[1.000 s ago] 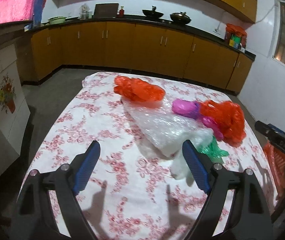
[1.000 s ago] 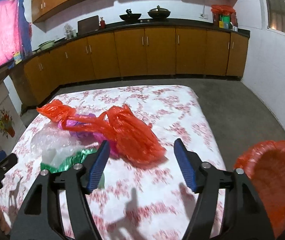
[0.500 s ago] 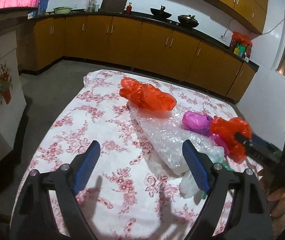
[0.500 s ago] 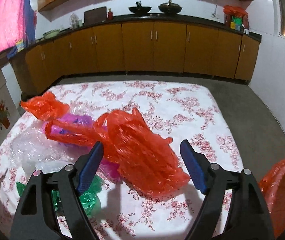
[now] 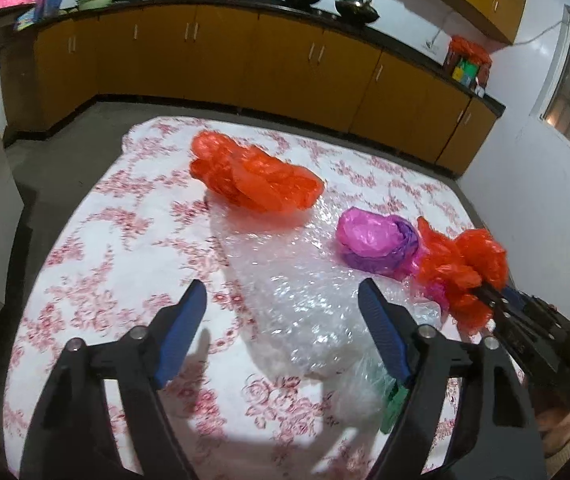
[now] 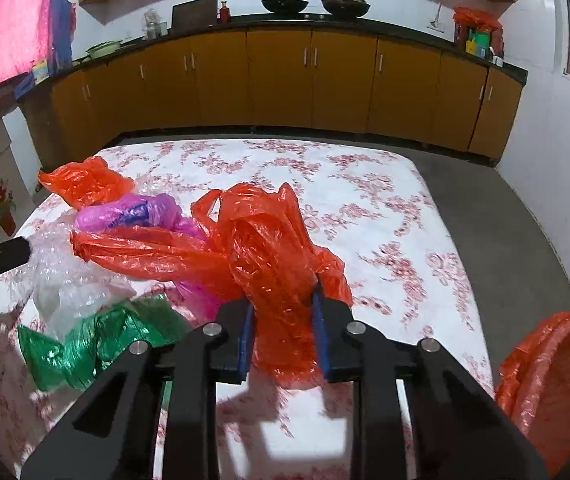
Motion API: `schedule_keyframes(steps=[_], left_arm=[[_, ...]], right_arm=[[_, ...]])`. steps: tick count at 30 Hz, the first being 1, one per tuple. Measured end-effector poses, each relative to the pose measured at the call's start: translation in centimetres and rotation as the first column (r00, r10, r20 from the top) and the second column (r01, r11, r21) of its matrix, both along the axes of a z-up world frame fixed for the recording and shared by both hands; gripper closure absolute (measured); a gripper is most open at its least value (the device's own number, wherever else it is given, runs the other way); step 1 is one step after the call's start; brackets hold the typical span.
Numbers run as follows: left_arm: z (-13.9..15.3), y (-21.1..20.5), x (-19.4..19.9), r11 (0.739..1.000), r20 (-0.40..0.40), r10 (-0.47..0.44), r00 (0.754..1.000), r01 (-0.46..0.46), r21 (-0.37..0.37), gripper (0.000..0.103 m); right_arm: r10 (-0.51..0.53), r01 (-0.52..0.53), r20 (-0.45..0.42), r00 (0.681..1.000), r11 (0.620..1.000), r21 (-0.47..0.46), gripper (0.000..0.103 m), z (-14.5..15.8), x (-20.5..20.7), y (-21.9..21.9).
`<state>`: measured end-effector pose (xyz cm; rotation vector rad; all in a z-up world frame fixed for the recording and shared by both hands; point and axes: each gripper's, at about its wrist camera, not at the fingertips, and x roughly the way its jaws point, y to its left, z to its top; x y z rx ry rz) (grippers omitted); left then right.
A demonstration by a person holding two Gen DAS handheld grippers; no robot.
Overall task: Collect trash
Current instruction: 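Grasp the red bag with the right tool while the left tool grasps bubble wrap, then carry both bags over the red basket and open both tools to drop them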
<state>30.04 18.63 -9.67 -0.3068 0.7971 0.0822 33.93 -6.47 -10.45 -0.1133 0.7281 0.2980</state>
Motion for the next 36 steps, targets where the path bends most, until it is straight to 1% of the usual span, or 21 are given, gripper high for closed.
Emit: schedule_keyframes(steps=[3, 4, 5, 6, 7, 8, 11, 13, 16, 20, 27, 29, 36], left_arm=[[-0.8, -0.2, 0.9, 1.0, -0.034, -0.015, 0.999, 0.014, -0.026, 0.036], [-0.9, -0.2, 1.0, 0.999, -0.039, -0.018, 0.999, 0.016, -0.038, 0.041], [-1.1, -0.2, 1.1, 0.998, -0.043, -0.023, 0.999, 0.021, -0.056, 0.048], [-1.1, -0.2, 1.1, 0.998, -0.043, -0.026, 0.999, 0.023, -0.066, 0.051], [-1.1, -0.2, 1.1, 0.997, -0.04, -0.028, 0.999, 0.025, -0.072, 0.058], [-1.0, -0.3, 1.0, 0.997, -0.035, -0.029, 0.999, 0.026, -0.074, 0.066], [-0.5, -0.7, 0.6, 0.998, -0.018, -0.034, 0.999, 0.033, -0.061, 0.08], [-0.2, -1.0, 0.3, 0.998, -0.008, -0.035, 0.999, 0.034, -0.05, 0.085], [0.5, -1.3, -0.4, 0.999, 0.011, -0.035, 0.999, 0.035, -0.036, 0.087], [1.8, -1.2, -1.2, 0.998, 0.042, -0.037, 0.998, 0.039, -0.039, 0.088], [4.6, -1.8, -3.3, 0.997, 0.104, -0.062, 0.993, 0.067, -0.046, 0.089], [5.1, -2.0, -3.9, 0.996, 0.116, -0.07, 0.991, 0.076, -0.047, 0.09], [7.0, -3.3, -6.4, 0.994, 0.157, -0.092, 0.983, 0.1, -0.044, 0.09]], right_arm=[[-0.015, 0.015, -0.003, 1.0, 1.0, 0.003, 0.078, 0.0, -0.4, -0.8], [-0.019, 0.019, -0.003, 1.0, 1.0, 0.001, 0.078, 0.0, -0.5, -1.0], [-0.021, 0.021, -0.002, 1.0, 1.0, -0.001, 0.078, 0.0, -0.5, -1.1], [-0.022, 0.022, -0.002, 1.0, 1.0, -0.005, 0.078, 0.0, -0.6, -1.2], [-0.022, 0.022, 0.0, 1.0, 1.0, -0.009, 0.078, -0.1, -0.8, -1.3], [-0.023, 0.023, 0.001, 1.0, 1.0, -0.014, 0.078, -0.1, -0.9, -1.4], [-0.021, 0.021, 0.001, 1.0, 1.0, -0.017, 0.078, 0.0, -1.1, -1.6], [-0.025, 0.025, 0.001, 1.0, 1.0, -0.017, 0.078, 0.0, -1.4, -1.9], [-0.033, 0.033, 0.0, 0.999, 0.999, -0.011, 0.078, 0.3, -1.7, -2.3], [-0.041, 0.041, 0.001, 0.999, 0.999, 0.003, 0.078, 0.7, -2.2, -2.9], [-0.049, 0.049, 0.005, 0.999, 0.999, 0.019, 0.079, 1.5, -3.6, -3.8], [-0.051, 0.051, -0.001, 0.999, 0.998, 0.026, 0.082, 1.5, -4.1, -4.2], [-0.066, 0.067, -0.017, 0.998, 0.996, 0.053, 0.083, 1.8, -5.7, -5.3]])
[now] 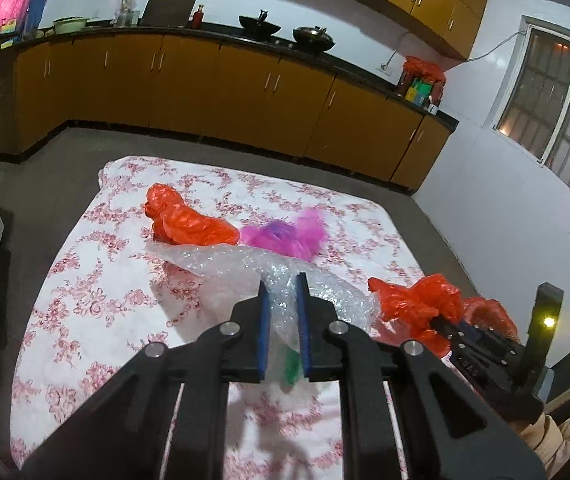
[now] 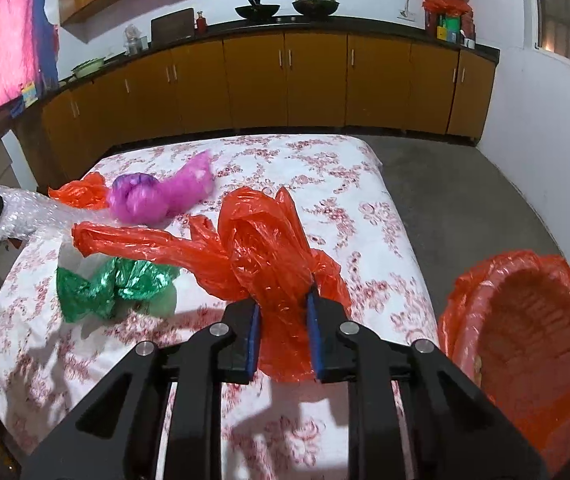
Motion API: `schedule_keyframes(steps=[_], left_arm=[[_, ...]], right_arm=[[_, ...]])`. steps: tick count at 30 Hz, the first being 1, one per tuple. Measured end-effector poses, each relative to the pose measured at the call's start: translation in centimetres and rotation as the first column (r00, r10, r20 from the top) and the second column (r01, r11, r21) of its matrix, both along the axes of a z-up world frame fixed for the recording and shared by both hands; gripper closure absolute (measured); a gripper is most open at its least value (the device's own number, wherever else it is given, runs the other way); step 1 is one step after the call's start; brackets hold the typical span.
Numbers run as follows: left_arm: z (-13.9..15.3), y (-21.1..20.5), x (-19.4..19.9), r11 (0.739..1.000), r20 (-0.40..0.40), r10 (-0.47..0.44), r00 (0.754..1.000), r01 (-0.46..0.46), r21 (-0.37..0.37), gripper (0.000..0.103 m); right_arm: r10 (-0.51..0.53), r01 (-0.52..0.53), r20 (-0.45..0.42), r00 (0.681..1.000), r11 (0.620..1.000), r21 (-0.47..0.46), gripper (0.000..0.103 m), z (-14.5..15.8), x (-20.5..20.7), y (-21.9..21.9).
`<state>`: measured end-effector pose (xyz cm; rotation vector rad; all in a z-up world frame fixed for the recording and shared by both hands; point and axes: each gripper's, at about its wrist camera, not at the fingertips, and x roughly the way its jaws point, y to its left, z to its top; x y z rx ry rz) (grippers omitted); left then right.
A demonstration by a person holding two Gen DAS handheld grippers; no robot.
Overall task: Collect trash
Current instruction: 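Carry both bags over the red basket and open both tools to drop them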
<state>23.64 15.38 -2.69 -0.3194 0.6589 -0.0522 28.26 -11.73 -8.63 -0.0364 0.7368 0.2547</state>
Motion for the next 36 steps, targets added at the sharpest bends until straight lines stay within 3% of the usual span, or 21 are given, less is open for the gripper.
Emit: schedule_keyframes(steps=[19, 36], left_arm=[[5.7, -3.6, -4.6, 0.997, 0.121, -0.082, 0.989, 0.083, -0.002, 0.09], [6.0, -12.6, -4.1, 0.961, 0.129, -0.274, 0.953, 0.276, 0.005, 0.09]], right_arm=[[-0.091, 0.087, 0.058, 0.994, 0.994, 0.061, 0.084, 3.6, -4.3, -5.1], [-0.307, 0.298, 0.091, 0.947, 0.949, 0.1, 0.084, 6.1, -8.5, -14.5]])
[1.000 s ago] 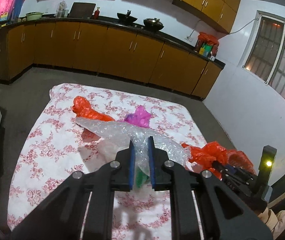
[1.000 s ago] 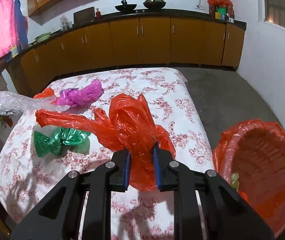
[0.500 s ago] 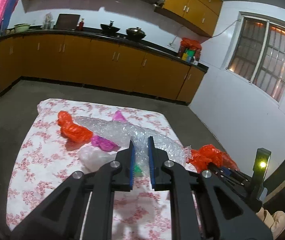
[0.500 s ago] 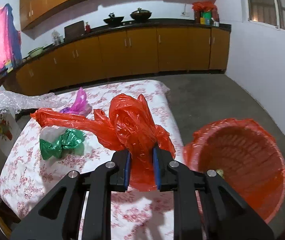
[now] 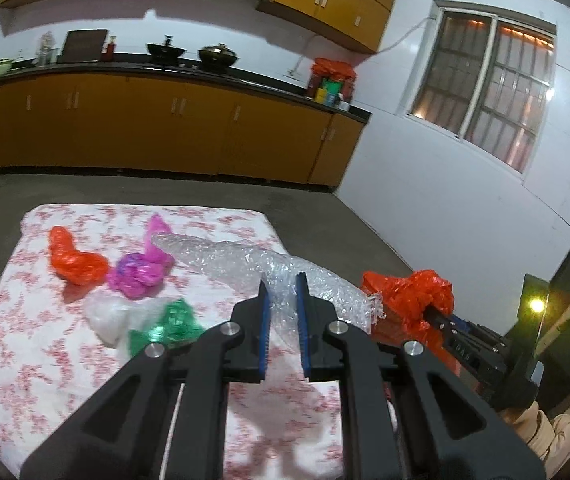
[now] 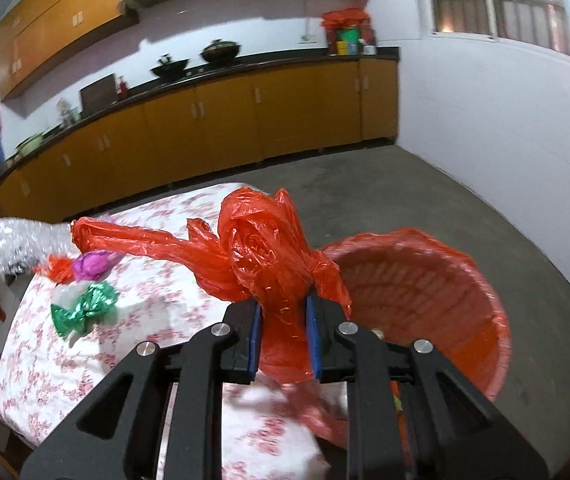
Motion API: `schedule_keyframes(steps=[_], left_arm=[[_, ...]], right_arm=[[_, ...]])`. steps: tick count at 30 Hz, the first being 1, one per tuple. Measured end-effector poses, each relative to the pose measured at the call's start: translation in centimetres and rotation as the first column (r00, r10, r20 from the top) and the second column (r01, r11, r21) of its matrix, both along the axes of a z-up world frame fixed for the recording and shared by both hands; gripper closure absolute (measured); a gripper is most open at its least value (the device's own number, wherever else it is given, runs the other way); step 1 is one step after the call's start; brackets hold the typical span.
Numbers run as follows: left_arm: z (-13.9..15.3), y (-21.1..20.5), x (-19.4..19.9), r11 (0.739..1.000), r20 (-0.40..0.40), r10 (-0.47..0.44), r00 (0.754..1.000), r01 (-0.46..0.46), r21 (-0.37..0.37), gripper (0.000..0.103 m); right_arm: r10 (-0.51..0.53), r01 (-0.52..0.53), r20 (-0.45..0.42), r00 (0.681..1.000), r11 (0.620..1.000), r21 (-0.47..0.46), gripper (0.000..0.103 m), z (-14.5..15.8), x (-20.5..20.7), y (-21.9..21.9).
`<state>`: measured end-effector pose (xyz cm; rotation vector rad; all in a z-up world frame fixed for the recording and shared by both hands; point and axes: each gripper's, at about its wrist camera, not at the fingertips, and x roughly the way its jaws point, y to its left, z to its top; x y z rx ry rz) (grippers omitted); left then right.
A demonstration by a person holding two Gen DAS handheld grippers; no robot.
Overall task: Collect trash
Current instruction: 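Carry both bags over the red basket and open both tools to drop them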
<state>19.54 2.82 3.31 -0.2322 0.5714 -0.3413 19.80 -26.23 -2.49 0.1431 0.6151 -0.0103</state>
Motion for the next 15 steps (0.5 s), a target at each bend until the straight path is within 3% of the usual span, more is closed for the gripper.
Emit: schedule_keyframes(steps=[15], left_arm=[[-1.8, -9.1, 1.3, 0.983, -0.027, -0.183, 0.983, 0.183, -0.003, 0.09]], right_arm=[[-0.178, 0.176, 0.023, 0.984, 0.982, 0.06, 0.084, 1.1, -3.2, -7.4]])
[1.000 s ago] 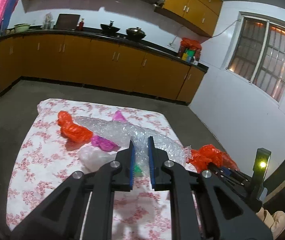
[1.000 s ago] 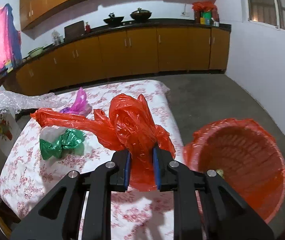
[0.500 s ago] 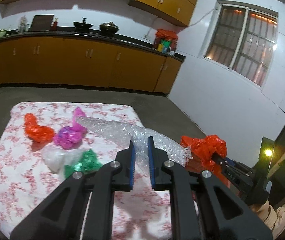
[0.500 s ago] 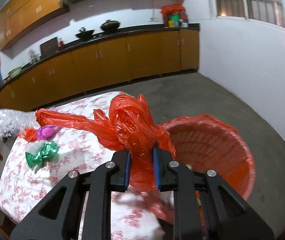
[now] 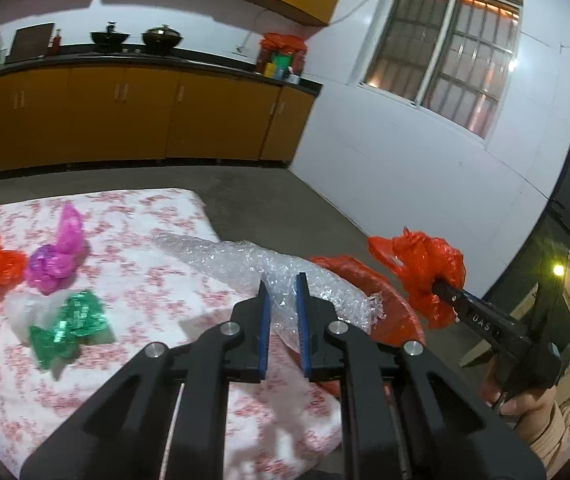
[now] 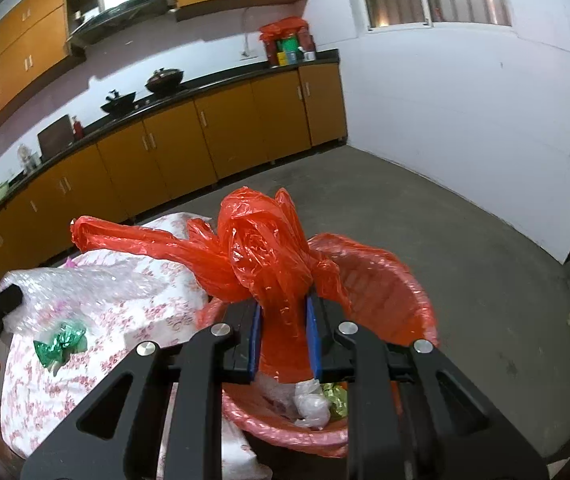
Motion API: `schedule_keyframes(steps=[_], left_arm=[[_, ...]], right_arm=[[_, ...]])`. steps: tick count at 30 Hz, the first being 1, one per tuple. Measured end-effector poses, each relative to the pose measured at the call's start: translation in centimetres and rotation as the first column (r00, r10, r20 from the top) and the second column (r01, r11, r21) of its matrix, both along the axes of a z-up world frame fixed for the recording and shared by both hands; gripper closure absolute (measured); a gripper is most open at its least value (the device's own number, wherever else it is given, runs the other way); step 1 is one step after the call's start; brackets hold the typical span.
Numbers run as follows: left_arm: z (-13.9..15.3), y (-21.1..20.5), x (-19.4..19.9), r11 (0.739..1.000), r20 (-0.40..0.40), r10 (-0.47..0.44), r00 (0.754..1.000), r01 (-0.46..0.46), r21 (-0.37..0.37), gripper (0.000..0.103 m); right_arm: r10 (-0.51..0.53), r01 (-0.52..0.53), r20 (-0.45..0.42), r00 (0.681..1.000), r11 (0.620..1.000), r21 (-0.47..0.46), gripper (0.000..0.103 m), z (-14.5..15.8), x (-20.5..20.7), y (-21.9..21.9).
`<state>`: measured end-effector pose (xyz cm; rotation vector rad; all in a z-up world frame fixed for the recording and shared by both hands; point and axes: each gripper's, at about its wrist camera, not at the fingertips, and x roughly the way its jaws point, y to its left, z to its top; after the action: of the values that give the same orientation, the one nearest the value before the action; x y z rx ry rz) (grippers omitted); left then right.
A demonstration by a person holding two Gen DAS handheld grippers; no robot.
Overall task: Collect trash
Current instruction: 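Carry both bags over the red basket and open both tools to drop them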
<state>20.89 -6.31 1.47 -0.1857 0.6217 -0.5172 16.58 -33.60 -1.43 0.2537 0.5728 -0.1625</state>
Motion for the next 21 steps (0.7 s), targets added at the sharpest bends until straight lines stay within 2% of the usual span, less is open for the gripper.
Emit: schedule_keyframes(steps=[21], left_arm=[[-3.5, -9.8, 1.8, 0.983, -0.027, -0.178, 0.984, 0.178, 0.031, 0.09]], right_arm=[[-0.1, 0.1, -0.008, 0.995, 0.994, 0.054, 0.084, -1.2, -0.8, -3.9]])
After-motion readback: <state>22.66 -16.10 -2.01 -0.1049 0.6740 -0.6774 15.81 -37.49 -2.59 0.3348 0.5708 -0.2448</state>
